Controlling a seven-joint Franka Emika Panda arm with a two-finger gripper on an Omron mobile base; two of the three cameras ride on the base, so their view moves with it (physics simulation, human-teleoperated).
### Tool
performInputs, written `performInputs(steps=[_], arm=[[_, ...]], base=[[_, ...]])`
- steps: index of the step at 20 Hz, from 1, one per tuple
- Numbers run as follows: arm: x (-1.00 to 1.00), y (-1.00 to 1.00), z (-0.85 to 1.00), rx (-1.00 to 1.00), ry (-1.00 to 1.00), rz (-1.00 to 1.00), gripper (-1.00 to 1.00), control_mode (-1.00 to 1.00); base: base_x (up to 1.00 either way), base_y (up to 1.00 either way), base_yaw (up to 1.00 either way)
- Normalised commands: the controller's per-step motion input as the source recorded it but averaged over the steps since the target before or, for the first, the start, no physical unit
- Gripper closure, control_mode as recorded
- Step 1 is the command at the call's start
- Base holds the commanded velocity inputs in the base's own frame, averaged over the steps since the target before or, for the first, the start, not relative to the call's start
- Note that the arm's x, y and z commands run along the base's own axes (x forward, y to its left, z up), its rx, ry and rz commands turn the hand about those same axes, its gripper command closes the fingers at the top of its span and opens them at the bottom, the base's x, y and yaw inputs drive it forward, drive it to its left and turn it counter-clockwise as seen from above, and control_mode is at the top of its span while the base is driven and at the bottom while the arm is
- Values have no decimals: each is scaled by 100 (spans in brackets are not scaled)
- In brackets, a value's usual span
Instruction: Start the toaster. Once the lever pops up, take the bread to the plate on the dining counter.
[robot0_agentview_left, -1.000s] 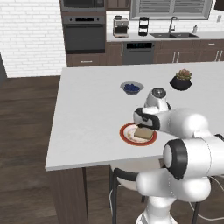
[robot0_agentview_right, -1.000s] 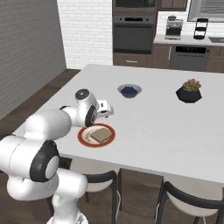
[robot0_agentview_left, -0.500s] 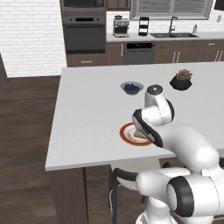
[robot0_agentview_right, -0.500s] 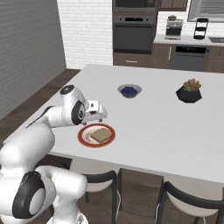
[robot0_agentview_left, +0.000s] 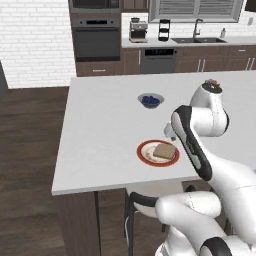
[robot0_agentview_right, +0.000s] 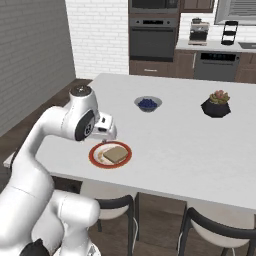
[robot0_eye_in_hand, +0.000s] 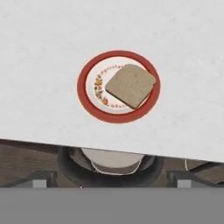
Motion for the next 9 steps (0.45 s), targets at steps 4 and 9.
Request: performInputs(steps=[4,9], arm=[[-100,36,0,0,-41,0,-100,-100],[-100,31,0,0,-34,0,-100,-100]], base=[[0,0,0],[0,0,0]])
